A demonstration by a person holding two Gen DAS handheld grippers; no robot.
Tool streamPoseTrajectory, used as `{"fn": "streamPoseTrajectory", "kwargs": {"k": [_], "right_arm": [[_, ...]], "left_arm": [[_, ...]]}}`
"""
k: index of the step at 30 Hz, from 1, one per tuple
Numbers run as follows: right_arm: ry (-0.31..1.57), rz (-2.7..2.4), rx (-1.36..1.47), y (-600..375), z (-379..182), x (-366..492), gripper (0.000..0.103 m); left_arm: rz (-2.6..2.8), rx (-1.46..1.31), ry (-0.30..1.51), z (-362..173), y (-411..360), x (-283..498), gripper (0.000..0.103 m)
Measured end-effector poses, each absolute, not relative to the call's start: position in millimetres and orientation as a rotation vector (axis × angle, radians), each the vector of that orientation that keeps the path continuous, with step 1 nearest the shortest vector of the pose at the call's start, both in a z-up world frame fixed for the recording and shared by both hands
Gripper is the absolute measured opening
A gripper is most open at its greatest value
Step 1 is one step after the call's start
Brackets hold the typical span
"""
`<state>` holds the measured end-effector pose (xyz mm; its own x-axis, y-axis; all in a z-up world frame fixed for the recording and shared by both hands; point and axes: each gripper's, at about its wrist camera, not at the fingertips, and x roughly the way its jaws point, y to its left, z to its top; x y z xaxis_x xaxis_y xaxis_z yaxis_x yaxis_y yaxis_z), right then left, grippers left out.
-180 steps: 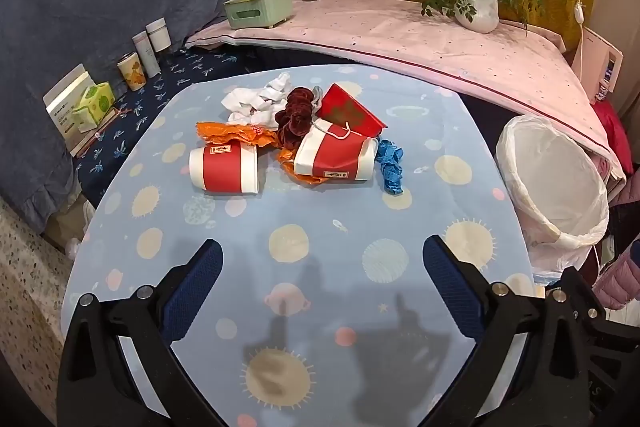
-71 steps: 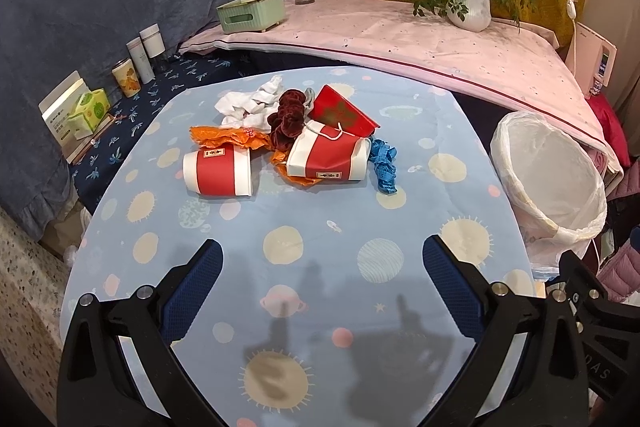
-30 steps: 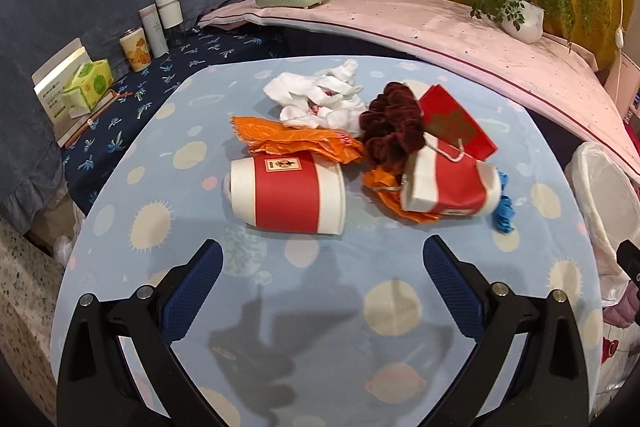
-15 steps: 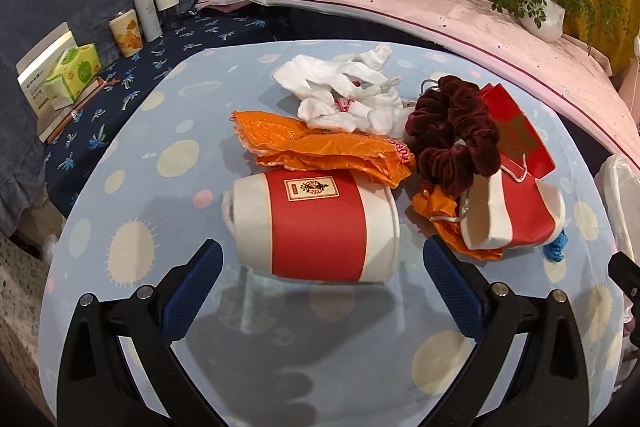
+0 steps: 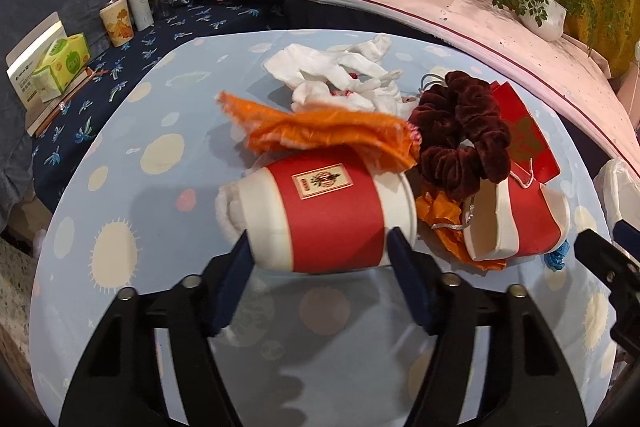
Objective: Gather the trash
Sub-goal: 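Grasp the red-and-white paper cup with the left tool while the right tool grasps the striped cup, then carry the striped cup to the bin and open the right tool while the left tool holds its cup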
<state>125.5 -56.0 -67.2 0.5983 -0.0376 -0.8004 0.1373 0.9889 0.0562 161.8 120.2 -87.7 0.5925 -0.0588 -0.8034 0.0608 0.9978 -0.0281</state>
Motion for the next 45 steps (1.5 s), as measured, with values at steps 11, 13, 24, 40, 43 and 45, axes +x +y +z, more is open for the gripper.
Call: {"fn": "streamPoseTrajectory", "kwargs": {"k": [11,13,24,40,43,45], "right_arm": [[0.978,-0.031,0.208,-44,-83,150,0.042],[0.982,-0.024,0.208,-42,-85,151,0.029],[0.976,-0.015,0.236,-51,-83,152,0.011],[0.875,-0.013,0.218,-52,-41,128,0.006],[0.853,-0.016,0.215,-56,-30,119,0.004],[0.836,-0.024,0.213,-59,-23,113,0.002]], "left_arm": [[-0.086,-0.058,0.910,-78,133,155,0.082],[-0.091,-0.044,0.897,-74,128,157,0.084],[0.007,0.016,0.972,-94,101,186,0.093],[-0.011,-0.055,0.893,-48,119,150,0.085],[-0.033,-0.066,0.878,-35,115,140,0.085],[-0.050,-0.069,0.869,-28,111,135,0.085]]}}
